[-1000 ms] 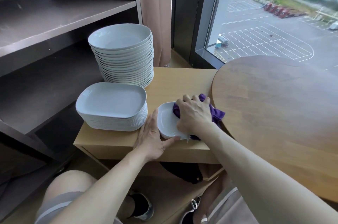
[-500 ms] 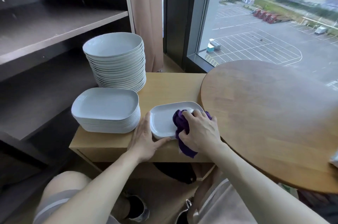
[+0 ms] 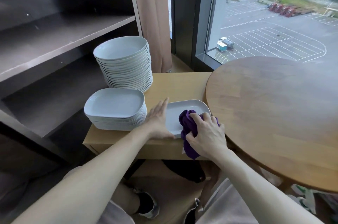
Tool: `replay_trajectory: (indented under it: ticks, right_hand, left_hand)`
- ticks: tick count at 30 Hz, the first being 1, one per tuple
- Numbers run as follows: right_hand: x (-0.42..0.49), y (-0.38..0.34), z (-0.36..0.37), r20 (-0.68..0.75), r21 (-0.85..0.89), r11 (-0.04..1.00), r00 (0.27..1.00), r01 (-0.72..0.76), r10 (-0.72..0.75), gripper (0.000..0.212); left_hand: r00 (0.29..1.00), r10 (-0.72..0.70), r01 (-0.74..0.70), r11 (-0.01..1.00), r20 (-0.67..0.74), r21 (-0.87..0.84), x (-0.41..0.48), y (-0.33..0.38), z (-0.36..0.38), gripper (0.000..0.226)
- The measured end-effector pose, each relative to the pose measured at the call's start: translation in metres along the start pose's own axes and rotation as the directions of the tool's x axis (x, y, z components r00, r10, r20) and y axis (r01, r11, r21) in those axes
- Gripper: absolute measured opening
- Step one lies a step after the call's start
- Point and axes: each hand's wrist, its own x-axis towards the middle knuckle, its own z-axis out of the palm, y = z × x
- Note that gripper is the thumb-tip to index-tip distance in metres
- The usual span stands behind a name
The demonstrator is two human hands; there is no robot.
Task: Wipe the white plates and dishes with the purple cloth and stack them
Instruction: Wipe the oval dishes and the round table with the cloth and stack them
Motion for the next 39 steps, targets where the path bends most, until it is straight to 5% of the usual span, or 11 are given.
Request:
replay_trajectory:
  ticks: [12, 26, 32, 39]
  right_hand:
    - [0.0, 0.003, 0.002, -0.022, -0.017, 0.999, 0.999, 0.045, -0.045, 0.053]
    - [-0.001, 0.004, -0.001, -0.046, -0.004, 0.999, 0.998, 0.044, -0.045, 0.049]
    - [-0.001, 0.009, -0.002, -0.09, 0.025, 0.998, 0.995, 0.052, -0.05, 0.049]
    - [0.001, 0.011, 0.0, -0.077, 0.032, 0.997, 0.995, 0.069, -0.066, 0.051]
  left_hand:
    - [1.0, 0.0, 0.001, 0.982, -0.01, 0.187, 0.005, 0.006, -0.011, 0.151]
    - [0.951, 0.13, 0.047, 0.836, -0.28, 0.546, -0.021, 0.023, -0.007, 0.141]
    - [0.928, 0.145, 0.021, 0.9, -0.344, 0.435, -0.033, 0.009, -0.045, 0.139]
    - [0.904, 0.002, 0.056, 0.991, -0.427, 0.123, -0.067, -0.039, -0.096, 0.135]
